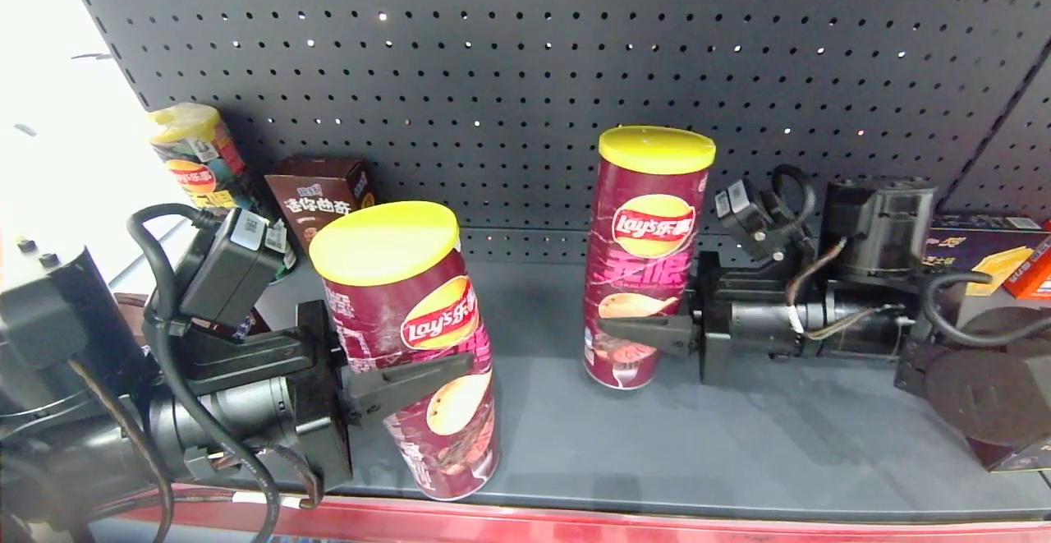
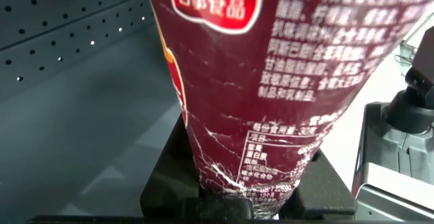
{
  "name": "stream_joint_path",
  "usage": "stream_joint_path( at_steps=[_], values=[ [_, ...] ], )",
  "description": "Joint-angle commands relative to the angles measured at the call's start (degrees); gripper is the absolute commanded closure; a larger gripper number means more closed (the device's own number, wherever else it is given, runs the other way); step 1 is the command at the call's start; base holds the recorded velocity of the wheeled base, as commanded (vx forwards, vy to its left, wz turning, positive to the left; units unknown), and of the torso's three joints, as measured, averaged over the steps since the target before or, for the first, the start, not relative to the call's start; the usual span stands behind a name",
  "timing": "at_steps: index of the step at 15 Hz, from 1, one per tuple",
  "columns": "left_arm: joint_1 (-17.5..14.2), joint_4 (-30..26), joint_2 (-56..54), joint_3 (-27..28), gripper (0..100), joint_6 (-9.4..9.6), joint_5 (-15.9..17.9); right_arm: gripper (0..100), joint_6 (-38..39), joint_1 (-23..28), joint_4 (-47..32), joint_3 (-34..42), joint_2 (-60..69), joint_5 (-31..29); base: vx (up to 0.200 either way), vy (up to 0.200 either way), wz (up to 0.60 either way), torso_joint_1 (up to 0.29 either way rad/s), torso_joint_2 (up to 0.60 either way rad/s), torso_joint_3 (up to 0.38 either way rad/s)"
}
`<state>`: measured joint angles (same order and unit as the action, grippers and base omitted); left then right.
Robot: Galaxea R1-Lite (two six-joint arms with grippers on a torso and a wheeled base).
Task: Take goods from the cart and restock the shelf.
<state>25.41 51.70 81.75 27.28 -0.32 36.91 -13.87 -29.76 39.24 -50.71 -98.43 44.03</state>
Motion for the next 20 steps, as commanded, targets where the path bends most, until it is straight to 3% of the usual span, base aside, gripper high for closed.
stream_joint_path(
  at_steps=[1,4,7,19,20],
  values=[
    [0.08,-0.02,0.16,0.14,100,-0.03,0.00,100,-0.01,-1.36,5.49,8.17,5.44,-0.26,0.000,0.000,0.00,0.000,0.00,0.000],
    [0.08,-0.02,0.25,0.23,100,-0.03,0.00,100,0.07,-2.23,12.00,13.71,4.82,-2.46,0.000,0.000,0.00,0.000,0.00,0.000],
    [0.08,-0.02,0.25,0.23,100,-0.03,0.00,100,-0.10,-3.90,13.58,17.14,4.21,-3.16,0.000,0.000,0.00,0.000,0.00,0.000],
    [0.00,-0.02,0.25,0.14,100,-0.12,-0.09,100,-1.42,-3.64,15.25,17.93,-0.89,-3.08,0.000,0.000,0.00,0.000,0.00,0.000],
    [0.00,-0.02,0.25,0.14,100,-0.12,-0.09,0,-2.30,-3.55,15.25,18.46,-0.80,-3.16,0.000,0.000,0.00,0.000,0.00,0.000]
  ],
)
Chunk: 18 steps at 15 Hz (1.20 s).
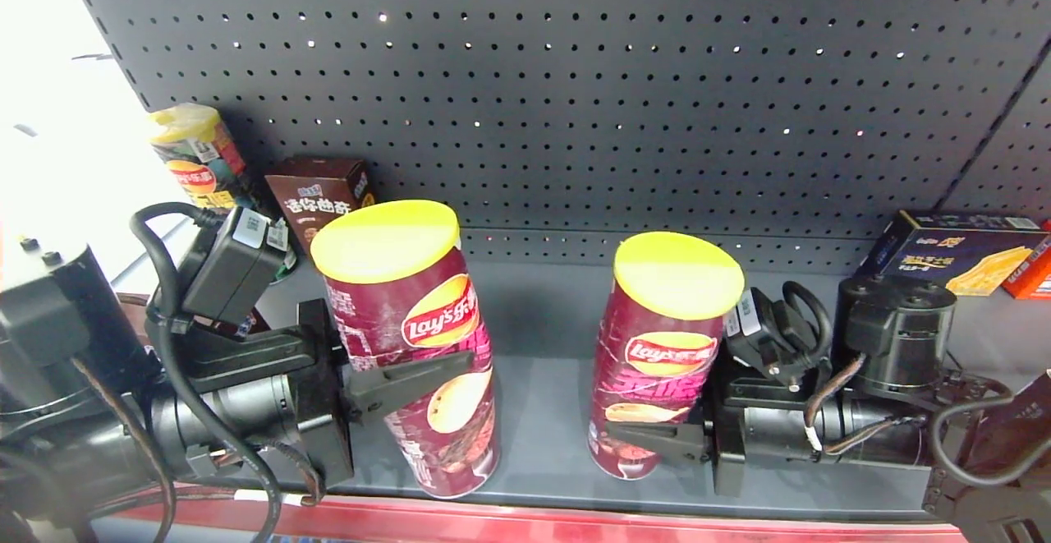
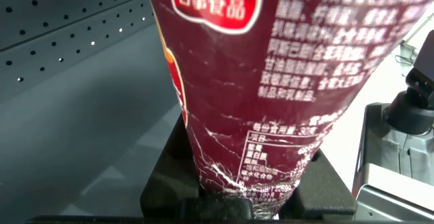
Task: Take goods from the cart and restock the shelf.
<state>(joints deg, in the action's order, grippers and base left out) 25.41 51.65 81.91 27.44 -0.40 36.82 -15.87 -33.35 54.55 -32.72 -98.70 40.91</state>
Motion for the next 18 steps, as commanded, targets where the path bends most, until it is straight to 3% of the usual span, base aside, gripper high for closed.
stream_joint_path(
  at_steps=[1,10,13,15,16,18],
  values=[
    [0.00,0.03,0.09,-0.02,100,0.05,0.01,0,-0.30,0.04,-0.06,0.73,-0.18,-0.04,0.000,0.000,0.00,0.000,0.00,0.000],
    [0.00,0.12,0.09,-0.11,100,0.14,0.01,0,-0.04,6.37,-0.06,9.78,17.48,-1.71,0.000,0.000,0.00,0.000,0.00,0.000],
    [0.00,0.12,-0.08,-0.28,100,0.23,0.10,0,1.28,11.73,-1.99,12.15,29.09,-3.21,0.000,0.000,0.00,0.000,0.00,0.000],
    [0.00,0.12,-0.17,-0.55,100,0.31,0.10,0,2.60,12.96,-3.84,12.68,33.30,-6.81,0.000,0.000,0.00,0.000,0.00,0.000],
    [0.00,0.12,-0.17,-0.55,100,0.40,0.01,0,4.80,13.14,-7.80,12.77,40.78,-15.51,0.000,0.000,0.00,0.000,0.00,0.000],
    [0.00,0.56,-0.43,-0.63,100,0.40,0.01,0,5.33,13.05,-14.65,13.30,50.09,-26.67,0.000,0.000,0.00,0.000,0.00,0.000]
  ],
)
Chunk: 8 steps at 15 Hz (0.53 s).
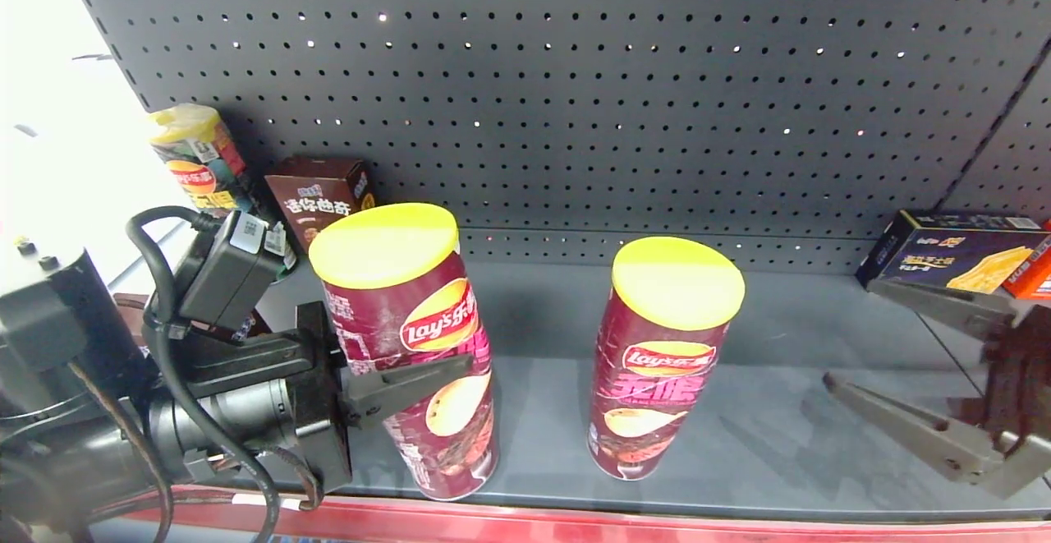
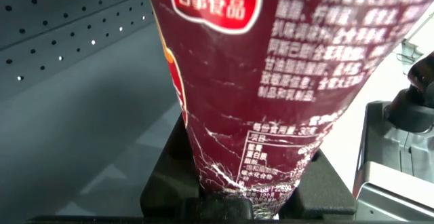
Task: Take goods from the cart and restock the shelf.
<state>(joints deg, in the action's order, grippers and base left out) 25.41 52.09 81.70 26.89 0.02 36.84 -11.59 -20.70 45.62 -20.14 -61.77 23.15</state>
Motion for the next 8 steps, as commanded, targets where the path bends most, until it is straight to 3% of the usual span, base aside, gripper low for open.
stream_joint_path(
  at_steps=[1,5,8],
  values=[
    [0.00,1.00,-0.14,-0.09,100,-0.02,-0.01,0,1.05,0.13,-9.32,1.51,17.74,-13.04,0.000,0.000,0.00,0.000,0.00,0.000],
    [0.17,3.81,-0.14,0.44,100,-0.20,0.07,0,1.22,0.66,-28.30,8.01,40.94,-27.46,0.000,0.000,0.00,0.000,0.00,0.000],
    [0.70,3.81,-0.23,0.71,100,-0.11,-0.01,0,3.51,4.70,-41.66,8.45,54.04,-28.51,0.000,0.000,0.00,0.000,0.00,0.000]
  ],
)
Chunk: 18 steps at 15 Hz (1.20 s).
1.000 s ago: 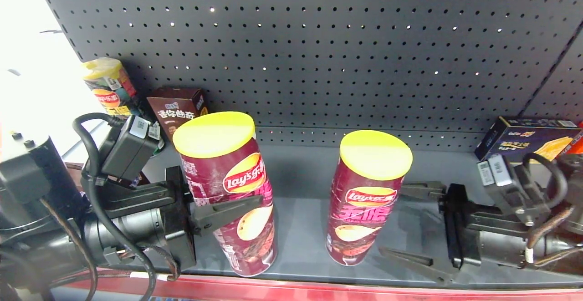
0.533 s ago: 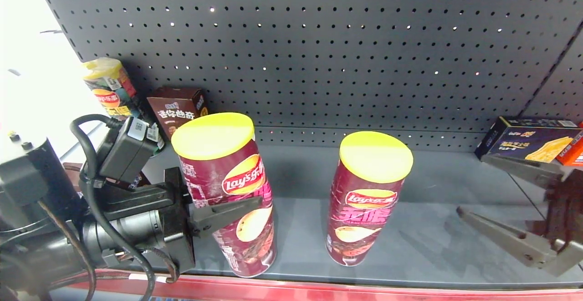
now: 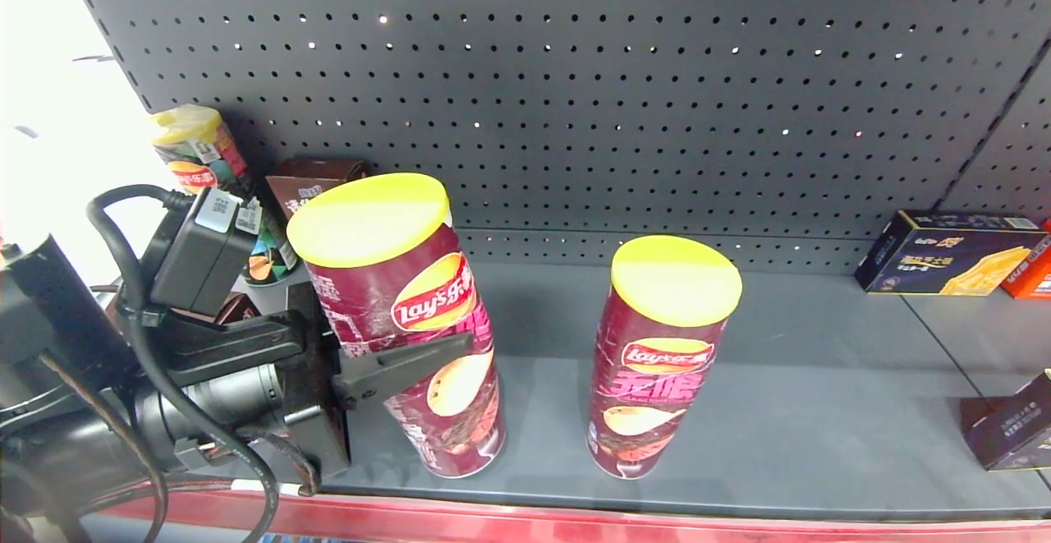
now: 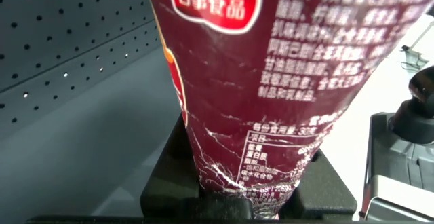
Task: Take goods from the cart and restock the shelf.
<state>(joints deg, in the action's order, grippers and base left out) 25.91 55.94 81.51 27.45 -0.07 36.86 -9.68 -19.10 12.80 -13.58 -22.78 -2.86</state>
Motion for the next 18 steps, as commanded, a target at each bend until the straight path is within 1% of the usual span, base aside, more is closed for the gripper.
stream_joint_path(
  at_steps=[1,2,3,5,6,7,8,10,11,12,13,15,16,18],
  values=[
    [0.29,-0.13,-0.12,0.23,100,-0.01,-0.04,0,3.09,3.99,-10.69,2.51,17.25,-2.76,0.000,0.000,0.00,0.000,0.00,0.000],
    [0.46,-0.13,-0.21,0.23,100,-0.01,-0.04,0,5.02,4.07,-9.99,4.26,17.69,-4.61,0.000,0.000,0.00,0.000,0.00,0.000],
    [1.17,-0.13,-0.38,0.06,100,-0.01,-0.04,0,6.43,3.99,-8.14,5.49,17.69,-5.05,0.000,0.000,0.00,0.000,0.00,0.000],
    [1.25,-0.13,-0.56,-0.38,100,-0.01,-0.04,0,7.31,4.07,-6.91,12.70,17.69,-6.63,0.000,0.000,0.00,0.000,0.00,0.000],
    [1.17,-0.13,-0.65,-0.38,100,-0.01,-0.04,0,6.69,4.07,-7.00,13.58,17.69,-8.12,0.000,0.000,0.00,0.000,0.00,0.000],
    [1.17,-0.13,-0.73,-0.47,100,-0.01,-0.04,0,4.67,3.90,-9.28,13.40,17.77,-10.49,0.000,0.000,0.00,0.000,0.00,0.000],
    [1.17,-0.13,-0.82,-0.30,100,-0.01,0.05,0,4.58,3.63,-9.28,13.40,18.04,-9.88,0.000,0.000,0.00,0.000,0.00,0.000],
    [1.17,-0.13,-0.73,-0.30,100,-0.01,0.05,0,4.32,2.84,-9.64,13.14,18.92,-7.59,0.000,0.000,0.00,0.000,0.00,0.000],
    [1.17,-0.04,-0.82,-0.38,100,-0.01,0.05,0,3.09,1.88,-9.81,13.05,20.67,-3.11,0.000,0.000,0.00,0.000,0.00,0.000],
    [1.25,-0.04,-0.82,-0.21,100,0.07,0.14,0,3.00,0.82,-11.04,12.79,22.70,4.18,0.000,0.000,0.00,0.000,0.00,0.000],
    [1.34,-0.04,-0.65,-0.12,100,0.07,0.23,0,2.82,-0.06,-13.15,12.09,22.78,6.73,0.000,0.000,0.00,0.000,0.00,0.000],
    [1.69,-0.04,-0.65,-0.30,100,0.07,0.23,0,5.55,0.82,-13.85,11.73,22.78,4.89,0.000,0.000,0.00,0.000,0.00,0.000],
    [1.69,-0.04,-0.65,-0.38,100,0.07,0.23,0,8.10,1.52,-13.85,11.73,22.78,3.13,0.000,0.000,0.00,0.000,0.00,0.000],
    [1.60,-0.04,-0.73,-0.21,100,-0.01,0.23,0,9.06,1.35,-12.27,12.35,22.78,-1.53,0.000,0.000,0.00,0.000,0.00,0.000]
  ],
)
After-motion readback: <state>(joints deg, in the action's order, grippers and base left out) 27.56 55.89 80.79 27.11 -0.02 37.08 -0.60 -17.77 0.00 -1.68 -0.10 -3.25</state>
